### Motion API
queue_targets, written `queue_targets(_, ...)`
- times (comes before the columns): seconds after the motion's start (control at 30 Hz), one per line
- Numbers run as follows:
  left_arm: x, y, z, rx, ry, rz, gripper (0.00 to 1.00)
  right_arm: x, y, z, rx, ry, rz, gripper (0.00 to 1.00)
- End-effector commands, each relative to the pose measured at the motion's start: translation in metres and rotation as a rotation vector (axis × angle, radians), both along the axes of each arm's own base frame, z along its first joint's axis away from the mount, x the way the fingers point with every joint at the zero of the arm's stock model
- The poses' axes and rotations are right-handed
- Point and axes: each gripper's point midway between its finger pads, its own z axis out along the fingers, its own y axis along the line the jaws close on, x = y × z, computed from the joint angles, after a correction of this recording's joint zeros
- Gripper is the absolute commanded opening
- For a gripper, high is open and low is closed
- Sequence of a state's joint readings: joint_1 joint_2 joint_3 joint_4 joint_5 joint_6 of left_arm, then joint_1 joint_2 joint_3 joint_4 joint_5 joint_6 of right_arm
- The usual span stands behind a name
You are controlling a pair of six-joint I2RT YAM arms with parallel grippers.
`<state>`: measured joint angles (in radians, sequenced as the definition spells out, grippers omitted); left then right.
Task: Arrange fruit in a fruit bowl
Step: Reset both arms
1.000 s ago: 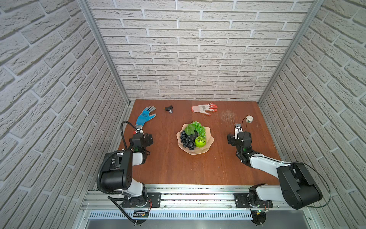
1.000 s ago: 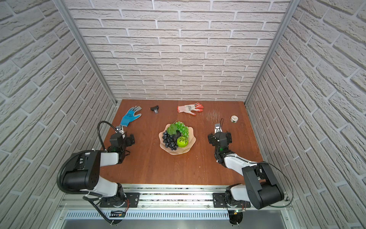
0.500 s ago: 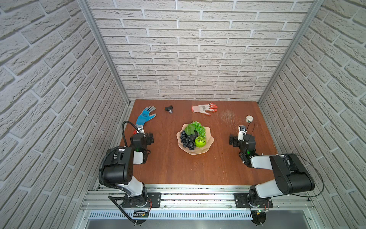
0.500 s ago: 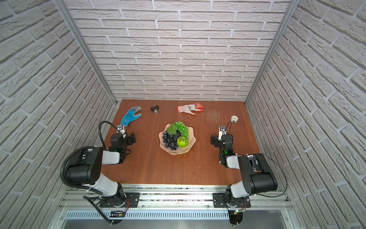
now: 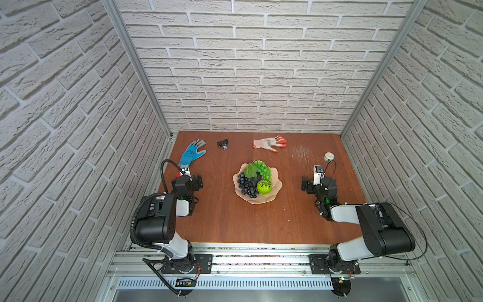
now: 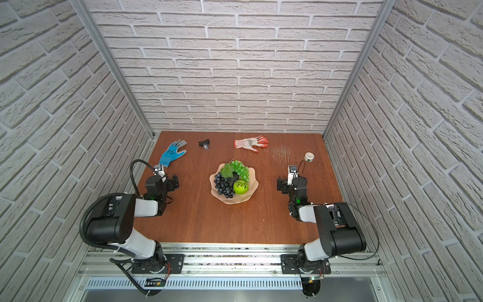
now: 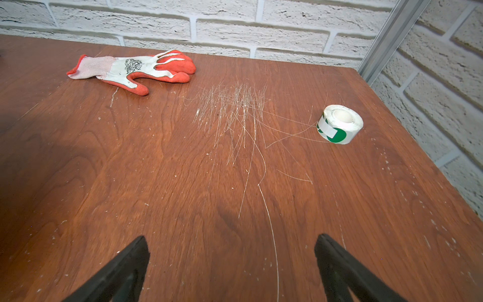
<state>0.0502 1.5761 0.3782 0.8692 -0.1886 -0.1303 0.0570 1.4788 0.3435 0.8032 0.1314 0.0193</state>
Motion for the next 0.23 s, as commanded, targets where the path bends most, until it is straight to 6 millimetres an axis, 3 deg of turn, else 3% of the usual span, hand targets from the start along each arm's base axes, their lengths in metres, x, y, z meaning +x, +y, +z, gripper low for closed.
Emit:
queue_targets(0.0,0.0062,-0.0005,0.0151,0.015,-0.066,-0.006,0.98,0.0058,0.0029,0.016,0.017,-0.053,0.008,1.0)
queue_targets(0.2,0.0056,-0.0006,0.0167,0.017,-0.071,-0.006,0.98,0.0057,0.003,0.0159,0.018,-0.053,0.007,1.0)
